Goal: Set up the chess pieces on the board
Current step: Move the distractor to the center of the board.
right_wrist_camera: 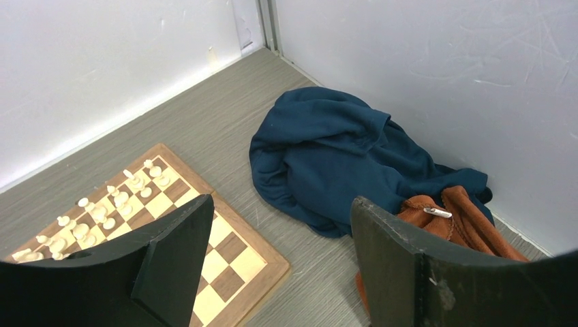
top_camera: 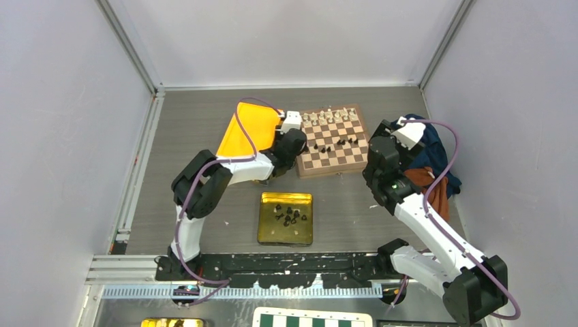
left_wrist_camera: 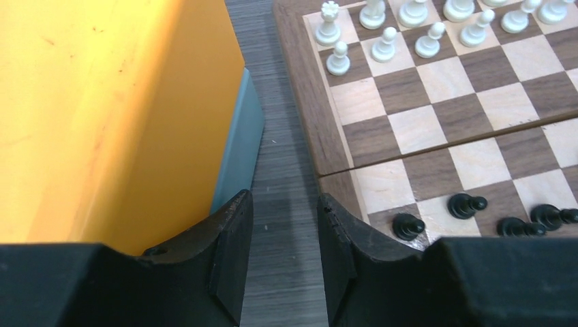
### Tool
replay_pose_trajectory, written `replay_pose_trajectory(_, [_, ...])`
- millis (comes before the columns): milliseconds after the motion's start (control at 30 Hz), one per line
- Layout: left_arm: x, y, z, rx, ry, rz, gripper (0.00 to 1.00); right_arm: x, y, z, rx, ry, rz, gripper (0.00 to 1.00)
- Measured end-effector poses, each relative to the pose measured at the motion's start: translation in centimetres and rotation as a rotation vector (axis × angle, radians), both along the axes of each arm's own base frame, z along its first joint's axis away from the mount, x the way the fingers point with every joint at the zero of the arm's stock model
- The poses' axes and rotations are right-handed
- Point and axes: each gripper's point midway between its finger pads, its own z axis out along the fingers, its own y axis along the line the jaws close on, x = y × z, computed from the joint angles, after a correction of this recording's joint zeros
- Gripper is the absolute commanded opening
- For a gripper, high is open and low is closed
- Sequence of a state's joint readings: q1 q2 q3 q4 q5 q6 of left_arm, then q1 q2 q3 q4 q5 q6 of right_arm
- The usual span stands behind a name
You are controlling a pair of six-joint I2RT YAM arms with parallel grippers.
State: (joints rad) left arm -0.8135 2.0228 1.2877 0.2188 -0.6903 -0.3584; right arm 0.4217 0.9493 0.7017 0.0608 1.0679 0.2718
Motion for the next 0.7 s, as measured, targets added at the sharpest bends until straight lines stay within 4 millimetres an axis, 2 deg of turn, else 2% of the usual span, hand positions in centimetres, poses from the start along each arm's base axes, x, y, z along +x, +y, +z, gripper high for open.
replay_pose_trajectory(267, [2.3, 3.3, -0.5, -0.020, 0.026, 0.053, 0.41, -0.1, 0.2, -0.2, -0.004, 0.011, 0.007, 0.79])
replay_pose_trajectory(467, [4.6, 7.6, -0.9, -0.042, 0.043, 0.132, 0.40, 0.1, 0.4, -0.5, -0.005, 0.019, 0.016, 0.80])
replay_pose_trajectory(700, [6.5, 14.2, -1.0, -0.061, 0.072, 0.229, 0.40, 1.0, 0.9, -2.0, -0.025, 0.070, 0.024, 0.80])
